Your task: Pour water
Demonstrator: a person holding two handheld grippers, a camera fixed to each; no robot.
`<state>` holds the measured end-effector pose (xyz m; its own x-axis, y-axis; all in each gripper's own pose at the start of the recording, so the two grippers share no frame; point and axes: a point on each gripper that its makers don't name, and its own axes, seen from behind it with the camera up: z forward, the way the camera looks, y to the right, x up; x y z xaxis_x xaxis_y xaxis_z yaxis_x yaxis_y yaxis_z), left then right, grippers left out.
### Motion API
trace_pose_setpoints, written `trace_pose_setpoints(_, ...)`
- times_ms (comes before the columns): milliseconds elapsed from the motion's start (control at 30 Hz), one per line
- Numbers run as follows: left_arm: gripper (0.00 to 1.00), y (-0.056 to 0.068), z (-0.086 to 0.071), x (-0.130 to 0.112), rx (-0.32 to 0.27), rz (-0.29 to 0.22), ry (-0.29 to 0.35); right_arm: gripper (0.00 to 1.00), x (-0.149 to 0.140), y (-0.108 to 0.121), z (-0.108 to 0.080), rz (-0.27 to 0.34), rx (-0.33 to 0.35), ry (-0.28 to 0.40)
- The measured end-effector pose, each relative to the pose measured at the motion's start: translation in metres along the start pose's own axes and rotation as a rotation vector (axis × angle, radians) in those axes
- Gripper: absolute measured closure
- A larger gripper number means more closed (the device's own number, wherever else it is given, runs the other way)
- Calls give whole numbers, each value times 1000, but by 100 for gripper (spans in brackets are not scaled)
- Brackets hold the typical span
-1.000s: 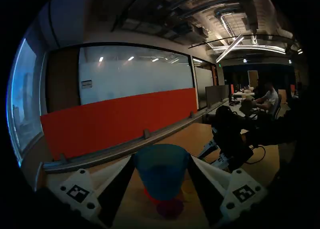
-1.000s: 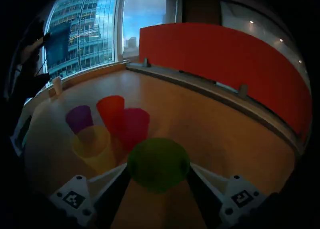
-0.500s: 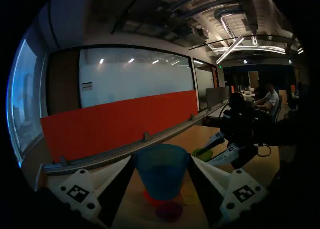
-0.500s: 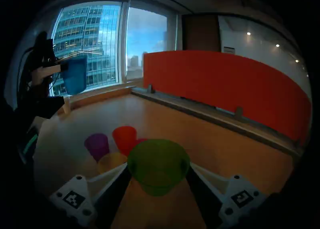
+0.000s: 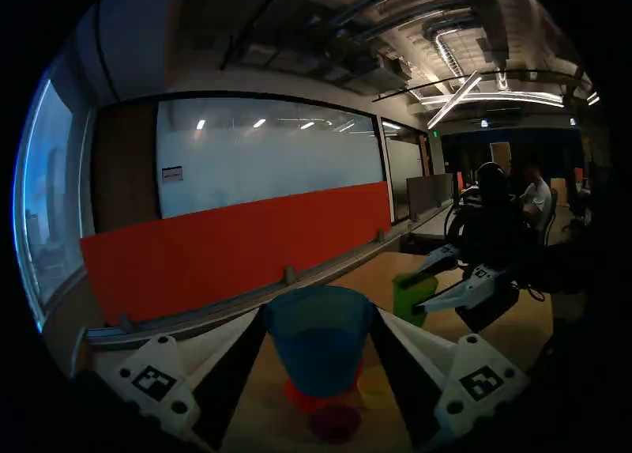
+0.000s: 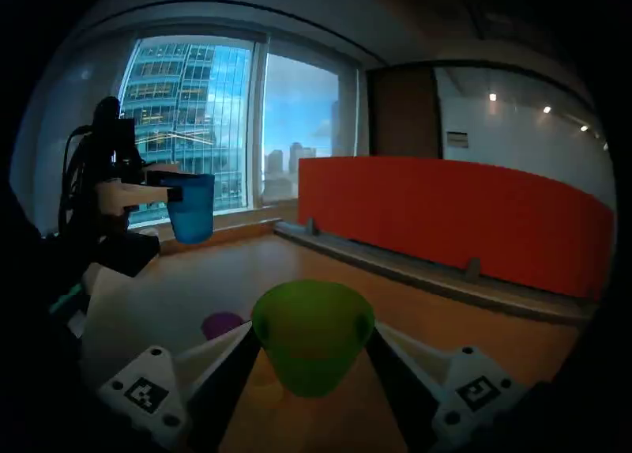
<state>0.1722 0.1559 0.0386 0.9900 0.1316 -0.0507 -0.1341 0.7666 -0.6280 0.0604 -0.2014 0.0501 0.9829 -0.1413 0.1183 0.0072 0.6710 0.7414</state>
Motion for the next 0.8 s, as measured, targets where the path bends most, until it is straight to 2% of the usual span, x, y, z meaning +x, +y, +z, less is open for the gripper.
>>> trace_pose_setpoints(367, 11, 3, 4, 3, -10, -6, 9, 9, 33, -8, -4, -26, 1, 79)
trace_pose_setpoints(600, 11, 4, 4, 3, -15, -6, 13, 9, 41, -10, -5, -34, 3, 94)
trace_pose_setpoints(800, 11, 1, 3, 8, -6, 23, 23, 9, 46, -18, -5, -36, 24, 102)
